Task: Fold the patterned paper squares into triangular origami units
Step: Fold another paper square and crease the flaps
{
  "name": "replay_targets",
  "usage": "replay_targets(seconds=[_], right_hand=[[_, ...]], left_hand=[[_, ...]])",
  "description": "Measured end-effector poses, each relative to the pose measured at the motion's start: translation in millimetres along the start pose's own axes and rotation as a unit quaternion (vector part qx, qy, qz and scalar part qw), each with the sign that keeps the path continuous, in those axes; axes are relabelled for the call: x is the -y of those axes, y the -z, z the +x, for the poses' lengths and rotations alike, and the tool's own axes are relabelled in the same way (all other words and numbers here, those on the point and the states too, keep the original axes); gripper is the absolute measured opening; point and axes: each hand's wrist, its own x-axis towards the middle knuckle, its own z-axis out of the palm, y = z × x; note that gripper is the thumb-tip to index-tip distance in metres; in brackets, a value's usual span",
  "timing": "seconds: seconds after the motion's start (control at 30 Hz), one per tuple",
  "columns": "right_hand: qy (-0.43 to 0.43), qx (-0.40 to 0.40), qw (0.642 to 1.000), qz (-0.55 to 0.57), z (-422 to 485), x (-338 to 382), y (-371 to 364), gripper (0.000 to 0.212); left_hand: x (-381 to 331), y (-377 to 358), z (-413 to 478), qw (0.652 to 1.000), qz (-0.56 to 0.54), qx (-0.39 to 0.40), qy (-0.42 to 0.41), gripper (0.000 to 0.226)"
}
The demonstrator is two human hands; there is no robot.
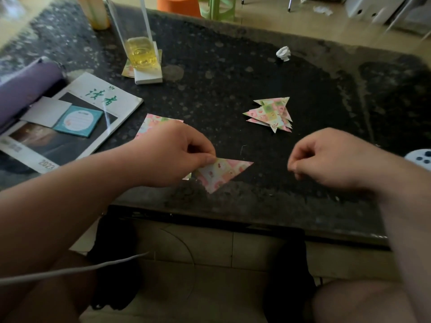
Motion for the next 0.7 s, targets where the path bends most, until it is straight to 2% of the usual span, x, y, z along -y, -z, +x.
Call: replay_targets(seconds=[0.07,0.17,0.23,0.47,0.7], right_hand=[[0.069,-0.053,0.994,0.064,-2.5,8.0,-9.0,0.015],[0.153,-0.018,0.982,0.11,-6.0,29.2,-24.0,0.011],[0.167,0.012,0.982,0.087,-1.6,31.7,-31.1,0.015],[0.202,0.025,0.976,0.077,-0.3,19.8,-22.5,0.014],[0.216,0.015,0.968,0.126,-10.9,10.2,-2.8,0.016]], left_hand=[[-3.3,-5.1,0.7,1.0,0.0,0.008,-0.014,0.017],[-10.2,-14.5,2.4,0.999,0.005,0.017,-0.037,0.025],[-12.3,-16.1,4.0,0.999,0.002,0.013,-0.039,0.025],[-11.7,-8.7,2.5,0.999,-0.048,0.013,-0.018,0.01],[-8.6,15.6,-3.7,0.996,-0.08,0.033,-0.008,0.03]])
